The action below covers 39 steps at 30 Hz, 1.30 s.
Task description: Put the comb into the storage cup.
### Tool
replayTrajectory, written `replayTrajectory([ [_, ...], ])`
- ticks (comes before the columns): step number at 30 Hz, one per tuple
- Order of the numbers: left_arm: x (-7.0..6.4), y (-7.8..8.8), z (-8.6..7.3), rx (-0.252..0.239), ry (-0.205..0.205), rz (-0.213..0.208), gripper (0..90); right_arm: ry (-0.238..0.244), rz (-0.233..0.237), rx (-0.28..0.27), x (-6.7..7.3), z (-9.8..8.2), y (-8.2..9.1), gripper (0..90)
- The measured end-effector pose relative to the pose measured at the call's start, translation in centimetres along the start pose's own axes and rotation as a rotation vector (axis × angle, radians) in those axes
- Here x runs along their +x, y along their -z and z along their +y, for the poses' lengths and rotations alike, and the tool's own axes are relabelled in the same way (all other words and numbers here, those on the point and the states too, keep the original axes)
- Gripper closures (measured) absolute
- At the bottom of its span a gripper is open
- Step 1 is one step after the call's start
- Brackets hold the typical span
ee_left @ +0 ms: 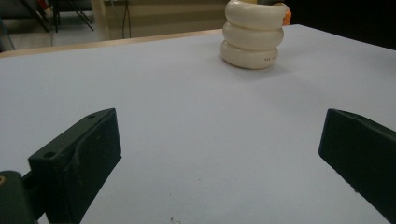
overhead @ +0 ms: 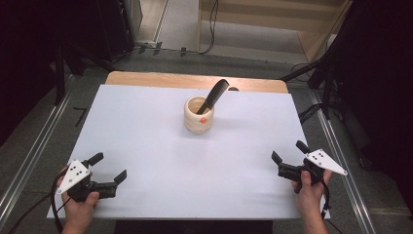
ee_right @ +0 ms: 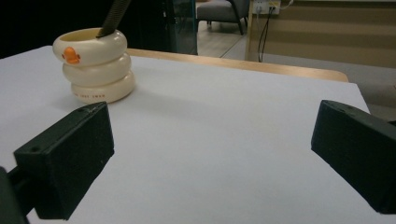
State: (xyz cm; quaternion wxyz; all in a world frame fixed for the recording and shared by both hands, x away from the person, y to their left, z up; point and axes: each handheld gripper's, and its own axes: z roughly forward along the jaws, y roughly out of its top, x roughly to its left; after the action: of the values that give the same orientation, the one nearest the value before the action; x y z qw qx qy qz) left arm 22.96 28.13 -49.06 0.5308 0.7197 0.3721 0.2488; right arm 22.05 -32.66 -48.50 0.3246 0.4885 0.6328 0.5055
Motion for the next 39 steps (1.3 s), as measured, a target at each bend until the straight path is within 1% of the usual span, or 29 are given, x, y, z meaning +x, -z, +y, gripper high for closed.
replayTrajectory([
  [7, 0.0, 0.0, 0.0, 0.002, 0.0, 0.001, 0.0, 0.001, -0.02, 0.01, -0.7, -0.8, 1.1, 0.0],
  [17, 0.0, 0.0, 0.0, 0.002, -0.001, 0.001, 0.0, -0.002, -0.024, 0.021, -1.6, -1.9, 2.4, 0.0],
  [20, 0.0, 0.0, 0.0, 0.001, 0.0, 0.002, 0.0, -0.004, -0.034, 0.025, -1.9, -2.2, 2.9, 0.0],
  [25, 0.0, 0.0, 0.0, 0.0, 0.003, 0.002, 0.0, 0.006, -0.029, 0.023, -2.5, -2.7, 3.6, 0.0],
  [28, 0.1, 0.0, 0.0, 0.0, 0.004, 0.001, 0.0, 0.006, -0.037, 0.021, -2.7, -3.0, 4.0, 0.0],
  [30, 0.1, 0.1, 0.0, 0.0, 0.007, 0.001, 0.0, 0.006, -0.025, 0.011, -2.9, -3.1, 4.2, 0.0],
  [33, 0.2, 0.1, 0.0, -0.002, 0.008, -0.001, 0.0, 0.031, -0.025, 0.015, -3.1, -3.4, 4.4, 0.0],
  [35, 0.2, 0.1, 0.0, -0.005, 0.011, -0.003, 0.0, 0.035, -0.024, 0.022, -3.1, -3.6, 4.4, 0.0],
  [39, 0.3, 0.1, 0.0, -0.004, 0.017, -0.003, 0.0, 0.018, -0.022, 0.03, -3.5, -4.2, 4.3, 0.0],
])
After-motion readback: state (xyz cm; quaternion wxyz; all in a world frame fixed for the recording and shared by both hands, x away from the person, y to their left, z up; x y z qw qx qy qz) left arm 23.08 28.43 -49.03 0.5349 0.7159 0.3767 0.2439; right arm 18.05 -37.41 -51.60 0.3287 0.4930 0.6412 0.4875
